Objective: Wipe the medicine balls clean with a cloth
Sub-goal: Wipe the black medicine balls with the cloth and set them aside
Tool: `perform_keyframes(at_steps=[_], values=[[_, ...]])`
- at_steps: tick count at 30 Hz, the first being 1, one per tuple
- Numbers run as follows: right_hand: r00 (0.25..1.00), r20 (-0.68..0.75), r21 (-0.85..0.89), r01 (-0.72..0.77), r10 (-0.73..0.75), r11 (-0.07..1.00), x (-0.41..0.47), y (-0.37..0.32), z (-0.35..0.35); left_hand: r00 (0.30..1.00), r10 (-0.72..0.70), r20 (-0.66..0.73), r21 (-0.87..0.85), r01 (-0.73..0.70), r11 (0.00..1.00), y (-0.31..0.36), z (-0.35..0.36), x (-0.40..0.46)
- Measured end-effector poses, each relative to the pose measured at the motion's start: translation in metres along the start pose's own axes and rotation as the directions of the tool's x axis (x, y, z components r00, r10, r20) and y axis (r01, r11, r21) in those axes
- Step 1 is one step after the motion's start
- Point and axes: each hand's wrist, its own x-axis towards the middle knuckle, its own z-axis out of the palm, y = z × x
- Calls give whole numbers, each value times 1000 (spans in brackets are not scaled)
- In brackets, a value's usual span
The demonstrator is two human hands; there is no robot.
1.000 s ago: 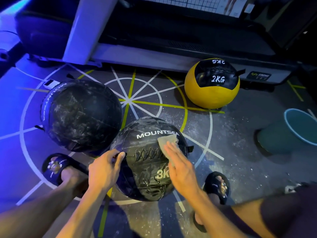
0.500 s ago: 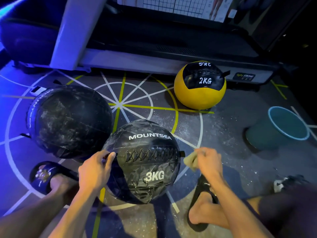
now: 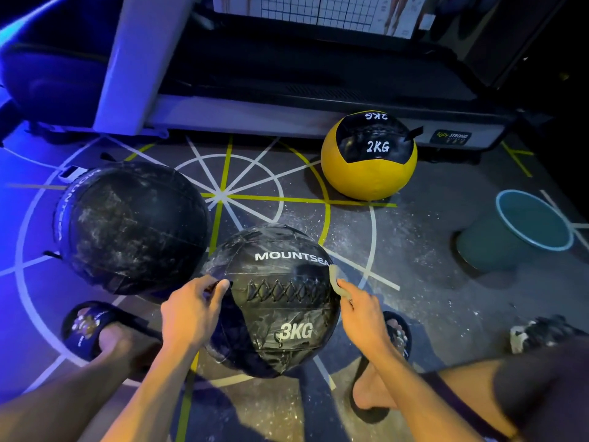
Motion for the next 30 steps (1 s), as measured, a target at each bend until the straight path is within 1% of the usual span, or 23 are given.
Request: perform_keyframes(at_steps=[2, 3, 4, 6, 7, 8, 9, 10, 11, 12, 13, 14, 16, 18, 19, 20, 22, 23, 24, 25, 28, 29, 30], values=[[995, -64, 63, -77, 81, 995, -8, -3, 10, 1000, 8, 3, 10, -8, 1000, 3, 1, 0], [990, -111, 94, -77, 88, 993, -18, -5, 20, 1000, 8, 4, 14, -8, 1000, 4, 2, -1], [988, -147, 131, -33, 52, 991, -32, -10, 33, 1000, 9, 1, 17, -9, 1000, 5, 2, -1], [985, -149, 191, 119, -92, 974, -67, -16, 53, 1000, 13, -9, 18, -13, 1000, 6, 2, -3], [975, -146, 163, 191, -168, 968, -76, -14, 55, 1000, 12, -14, 18, -12, 1000, 6, 2, -3], [967, -146, 101, 224, -209, 969, -78, -5, 54, 1000, 7, -13, 21, -7, 1000, 5, 2, -2], [973, -140, 53, 192, -183, 980, -75, 5, 52, 1000, 2, -7, 27, -2, 1000, 3, 2, -2], [986, -144, 35, 89, -83, 995, -69, 13, 48, 1000, 1, -5, 31, -1, 1000, 3, 1, -1], [985, -162, 58, -57, 66, 997, -61, 16, 44, 1000, 6, -4, 35, -6, 999, 4, 1, -1], [971, -161, 101, -164, 179, 981, -56, 14, 41, 1000, 20, -7, 40, -20, 999, 7, 2, -2], [964, -135, 145, -209, 229, 967, -54, 8, 40, 999, 36, -13, 47, -36, 998, 9, 4, -3], [967, -124, 181, -197, 221, 964, -56, -2, 40, 999, 47, -20, 54, -46, 997, 11, 5, -4], [980, -125, 229, -121, 153, 966, -65, -19, 41, 998, 45, -38, 62, -42, 997, 12, 6, -3], [988, -145, 233, -15, 50, 972, -74, -22, 42, 998, 38, -43, 54, -36, 998, 10, 6, 1], [987, -151, 230, -9, 45, 973, -71, -16, 41, 999, 32, -36, 51, -30, 998, 9, 6, 3], [982, -170, 237, -45, 87, 970, -65, -9, 41, 999, 33, -28, 55, -31, 998, 10, 6, 4], [953, -181, 283, -188, 244, 941, -52, -5, 40, 998, 56, -21, 60, -54, 997, 14, 8, 3], [943, -175, 314, -219, 283, 924, -49, -9, 41, 998, 68, -17, 64, -66, 996, 17, 10, 0], [943, -184, 326, -207, 277, 922, -50, -19, 41, 997, 76, -15, 71, -75, 995, 20, 12, -2], [954, -193, 329, -156, 228, 931, -53, -29, 42, 997, 79, -15, 79, -78, 994, 23, 13, -3], [979, -206, 271, 60, -3, 961, -65, -39, 44, 997, 77, -19, 78, -75, 994, 23, 14, 0], [976, -216, 252, 69, -13, 965, -61, -29, 45, 997, 76, -15, 70, -75, 995, 22, 13, 2], [973, -228, 239, 32, 24, 971, -52, -18, 43, 997, 79, -10, 63, -78, 995, 22, 13, 2]])
